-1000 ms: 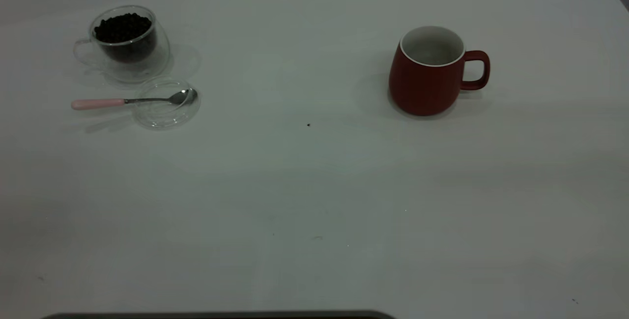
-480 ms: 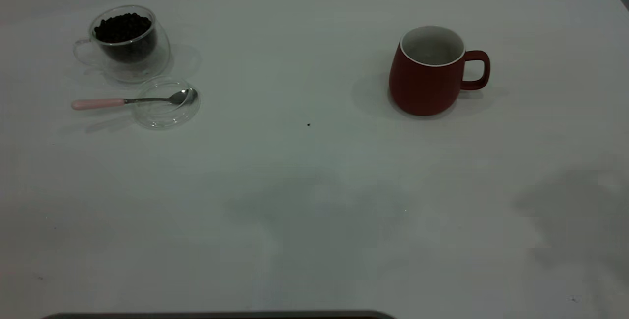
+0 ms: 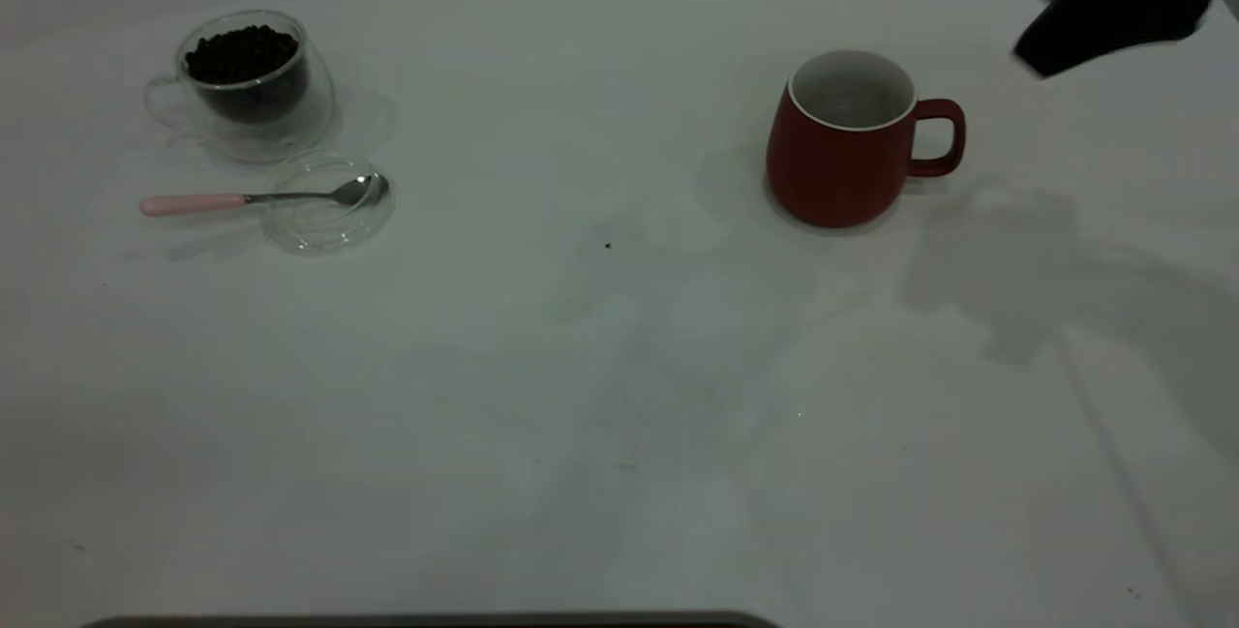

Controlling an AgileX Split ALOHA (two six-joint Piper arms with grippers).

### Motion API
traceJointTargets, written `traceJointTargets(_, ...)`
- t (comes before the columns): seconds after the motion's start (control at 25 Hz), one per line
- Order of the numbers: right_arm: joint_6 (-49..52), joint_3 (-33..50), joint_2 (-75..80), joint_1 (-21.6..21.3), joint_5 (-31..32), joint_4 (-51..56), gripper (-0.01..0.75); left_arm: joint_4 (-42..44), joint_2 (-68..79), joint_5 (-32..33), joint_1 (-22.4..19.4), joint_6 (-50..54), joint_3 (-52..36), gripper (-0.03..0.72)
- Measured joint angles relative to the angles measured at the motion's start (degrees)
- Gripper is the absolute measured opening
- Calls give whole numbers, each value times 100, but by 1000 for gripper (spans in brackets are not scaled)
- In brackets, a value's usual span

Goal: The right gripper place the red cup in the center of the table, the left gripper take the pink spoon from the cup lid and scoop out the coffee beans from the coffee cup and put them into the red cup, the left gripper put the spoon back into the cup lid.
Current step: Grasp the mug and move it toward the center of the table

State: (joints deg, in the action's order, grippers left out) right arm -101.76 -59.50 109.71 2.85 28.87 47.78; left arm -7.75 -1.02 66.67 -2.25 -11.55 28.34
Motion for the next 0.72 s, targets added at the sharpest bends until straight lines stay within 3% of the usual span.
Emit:
traceJointTargets(0.2, -1891, -638, 1035, -12, -194, 1135, 558, 0, 0, 0, 0, 0, 0, 461)
traceJointTargets(0.72, -1942, -1576, 2637, -72, -284, 1605, 558, 0, 0, 0, 0, 0, 0, 461)
